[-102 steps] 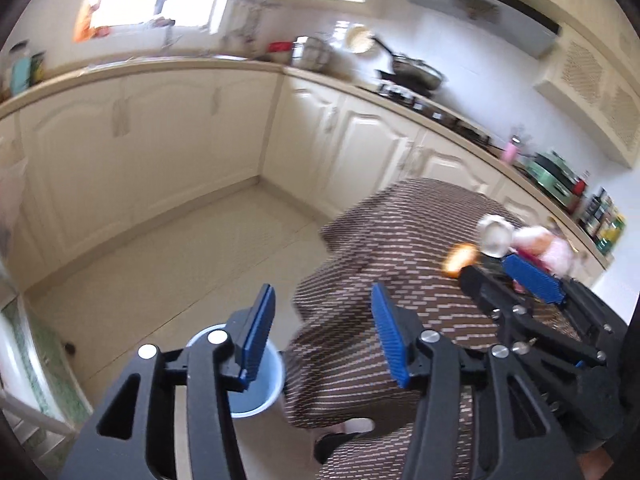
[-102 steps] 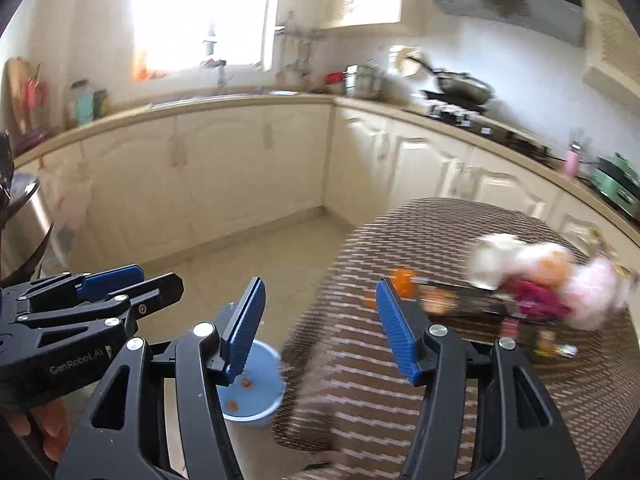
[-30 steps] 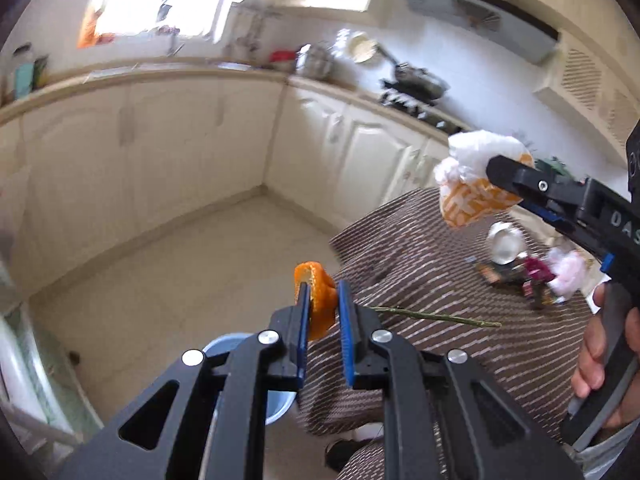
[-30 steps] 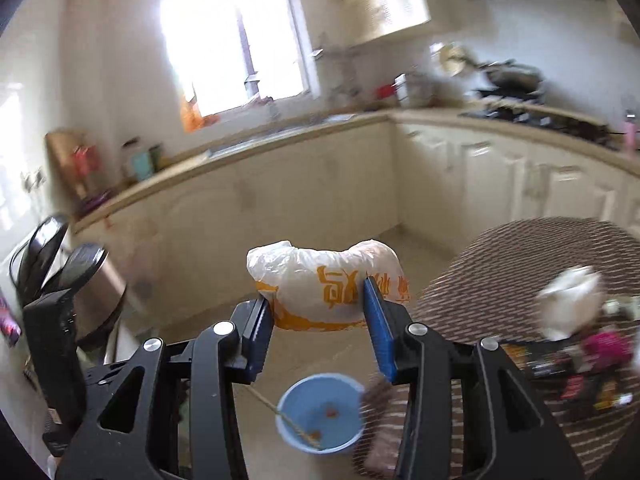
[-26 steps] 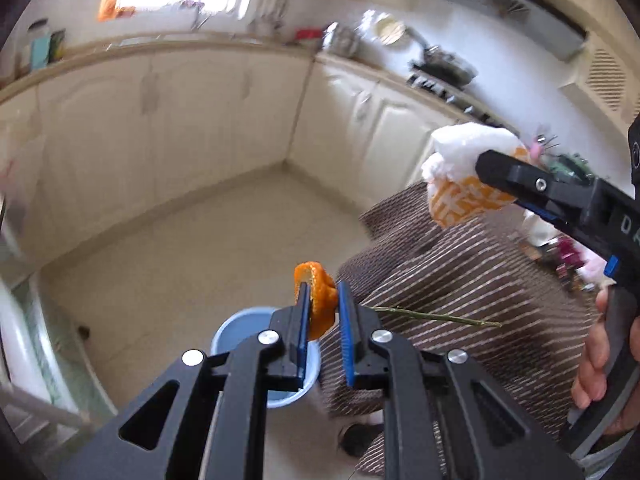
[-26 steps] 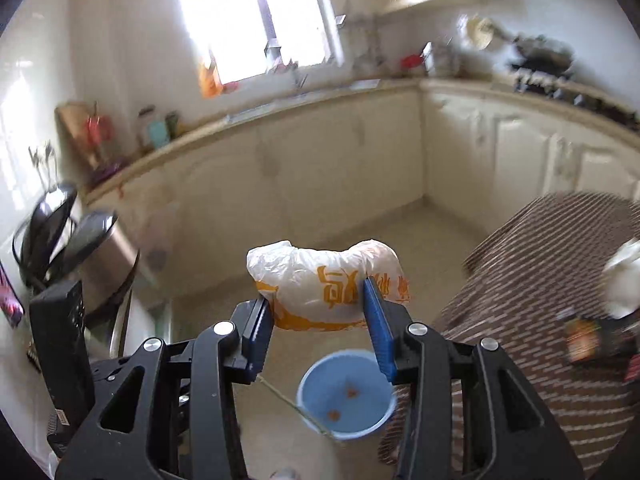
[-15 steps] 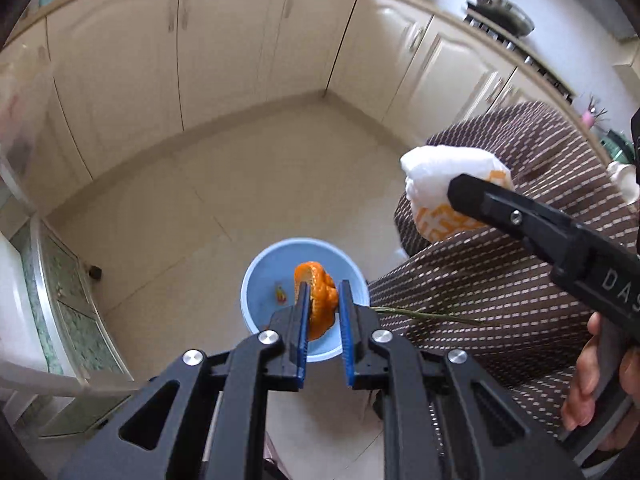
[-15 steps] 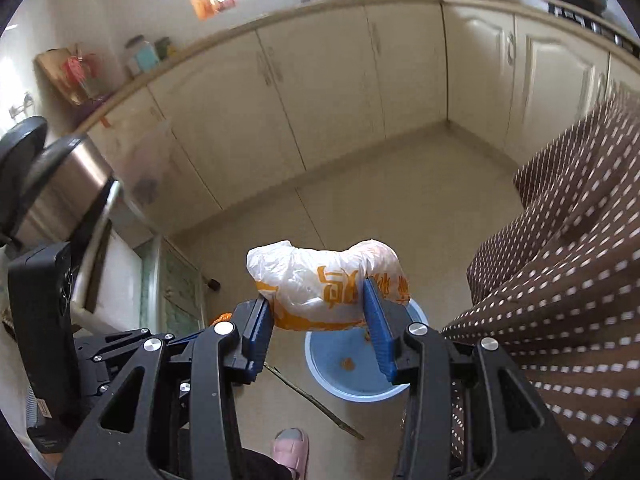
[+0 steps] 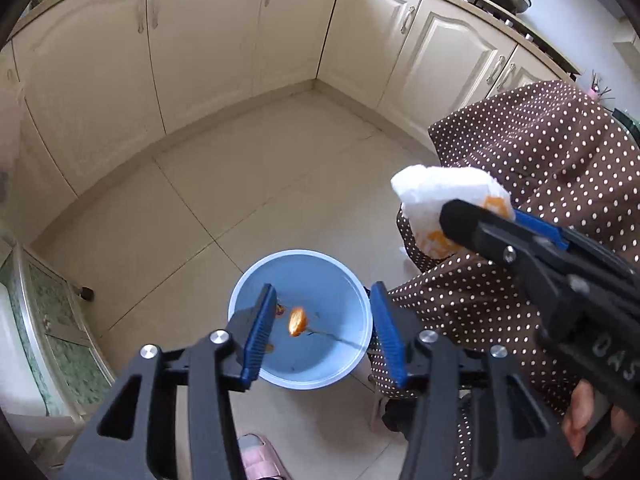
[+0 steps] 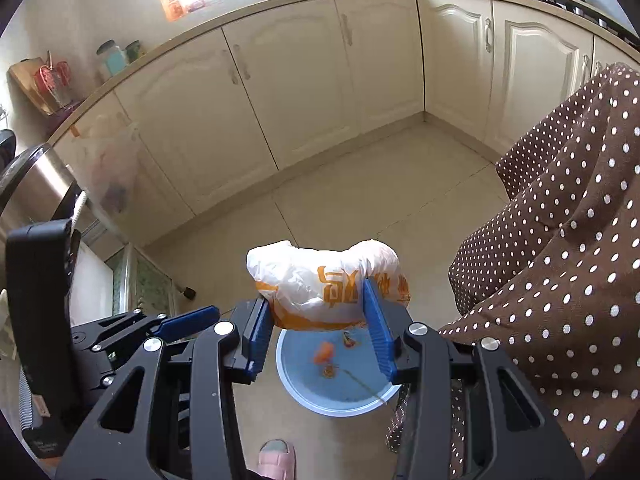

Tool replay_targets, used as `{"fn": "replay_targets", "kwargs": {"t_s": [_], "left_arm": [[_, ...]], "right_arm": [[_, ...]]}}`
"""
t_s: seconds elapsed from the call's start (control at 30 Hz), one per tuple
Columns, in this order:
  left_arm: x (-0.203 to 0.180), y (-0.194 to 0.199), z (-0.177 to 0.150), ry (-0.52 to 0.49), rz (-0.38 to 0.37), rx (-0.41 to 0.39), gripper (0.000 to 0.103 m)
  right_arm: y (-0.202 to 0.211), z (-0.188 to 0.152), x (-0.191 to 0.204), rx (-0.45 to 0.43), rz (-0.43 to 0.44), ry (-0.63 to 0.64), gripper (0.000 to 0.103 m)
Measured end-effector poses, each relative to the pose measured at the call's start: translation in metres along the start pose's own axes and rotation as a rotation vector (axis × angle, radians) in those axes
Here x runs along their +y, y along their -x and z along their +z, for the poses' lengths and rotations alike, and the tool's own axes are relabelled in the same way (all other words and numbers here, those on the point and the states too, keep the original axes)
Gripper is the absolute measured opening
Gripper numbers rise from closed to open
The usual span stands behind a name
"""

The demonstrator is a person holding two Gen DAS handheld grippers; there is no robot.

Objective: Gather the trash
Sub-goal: 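Move both items over the blue bucket and open both grippers, then grasp dark snack wrappers with the right gripper while the left gripper grasps a wrapper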

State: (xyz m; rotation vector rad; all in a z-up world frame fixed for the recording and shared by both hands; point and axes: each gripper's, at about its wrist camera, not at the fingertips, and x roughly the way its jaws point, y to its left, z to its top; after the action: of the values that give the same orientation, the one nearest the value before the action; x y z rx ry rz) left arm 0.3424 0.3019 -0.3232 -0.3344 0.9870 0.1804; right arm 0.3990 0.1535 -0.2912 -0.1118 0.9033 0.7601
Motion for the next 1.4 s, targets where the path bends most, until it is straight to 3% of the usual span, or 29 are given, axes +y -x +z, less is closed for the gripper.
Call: {"fn": "replay_targets", "kwargs": {"t_s": [0.33, 0.57, 0.87, 1.17, 1.4], "left_arm": [[0.023, 0.012, -0.010, 0.072, 0.032, -0.005, 0.049], [0.026, 0.021, -0.007, 0.086, 0.037, -0.029, 0.049], [0.027, 0.039, -0.001, 0.096, 0.038, -0.066, 0.049], [0.005, 0.092, 0.004, 0.071, 0.016, -0.154, 0.049], [-0.038, 0.158, 0.005, 0.007, -0.017, -0.264, 0.049]], "right_arm": [[-0.017, -0.005, 0.009, 0.061, 0.018, 0.002, 0.041], [-0.023, 0.004, 0.019, 0.053, 0.039, -0.001, 0.043], [-0.011, 0.014, 0.019, -0.004, 0.019, -0.005, 0.061], [0.051, 0.015, 0.026, -0.096, -0.074, 0.035, 0.060], [0.135, 0.015, 0.030, -0.226, -0.117, 0.052, 0.060]]}}
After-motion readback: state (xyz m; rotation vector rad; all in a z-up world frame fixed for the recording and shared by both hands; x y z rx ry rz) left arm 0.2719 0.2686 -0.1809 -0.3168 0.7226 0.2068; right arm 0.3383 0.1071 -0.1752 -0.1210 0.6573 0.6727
